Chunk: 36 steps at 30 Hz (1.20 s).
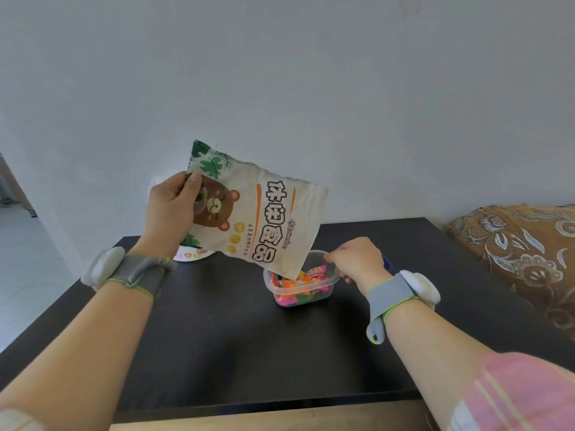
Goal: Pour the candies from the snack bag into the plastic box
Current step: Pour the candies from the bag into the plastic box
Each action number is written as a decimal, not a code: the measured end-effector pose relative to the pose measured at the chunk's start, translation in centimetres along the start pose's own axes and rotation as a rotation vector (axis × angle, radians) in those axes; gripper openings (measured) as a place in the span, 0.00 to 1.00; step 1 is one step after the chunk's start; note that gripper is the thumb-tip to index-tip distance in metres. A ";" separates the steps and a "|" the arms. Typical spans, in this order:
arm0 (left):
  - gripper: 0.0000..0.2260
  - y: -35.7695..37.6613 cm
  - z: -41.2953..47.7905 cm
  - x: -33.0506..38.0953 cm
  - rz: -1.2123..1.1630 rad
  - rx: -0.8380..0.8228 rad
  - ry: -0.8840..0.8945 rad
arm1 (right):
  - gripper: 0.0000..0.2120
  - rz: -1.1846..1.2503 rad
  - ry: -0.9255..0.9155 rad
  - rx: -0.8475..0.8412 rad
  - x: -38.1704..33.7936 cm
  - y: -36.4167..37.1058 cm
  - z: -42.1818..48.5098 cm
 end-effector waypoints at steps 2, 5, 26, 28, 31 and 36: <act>0.14 0.0 0.2 0.7 0.025 0.000 0.039 | 0.10 0.075 0.020 0.030 0.3 -0.1 0.1; 0.14 0.0 0.7 1.8 0.062 -0.010 0.084 | 0.10 0.135 0.036 0.027 0.9 -0.1 0.2; 0.16 2.4 0.8 7.3 0.207 -0.172 0.394 | 0.13 0.145 -0.007 0.071 1.1 -0.1 0.1; 0.16 2.9 0.7 7.4 0.267 -0.195 0.422 | 0.14 0.137 -0.006 0.067 0.9 0.0 0.1; 0.16 3.2 0.7 7.1 0.250 -0.196 0.425 | 0.14 0.131 0.000 0.067 0.9 0.0 0.1; 0.15 2.9 1.1 6.9 0.240 -0.180 0.387 | 0.13 0.137 -0.008 0.060 1.0 -0.1 0.1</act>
Point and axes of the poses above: each hand's wrist, its own z-axis towards the middle knuckle, its own y-axis out of the palm, x = y × z, the point moved 5 cm from there along z, towards the middle knuckle, and after that the axes turned 10 degrees about z, right-handed, at the moved point
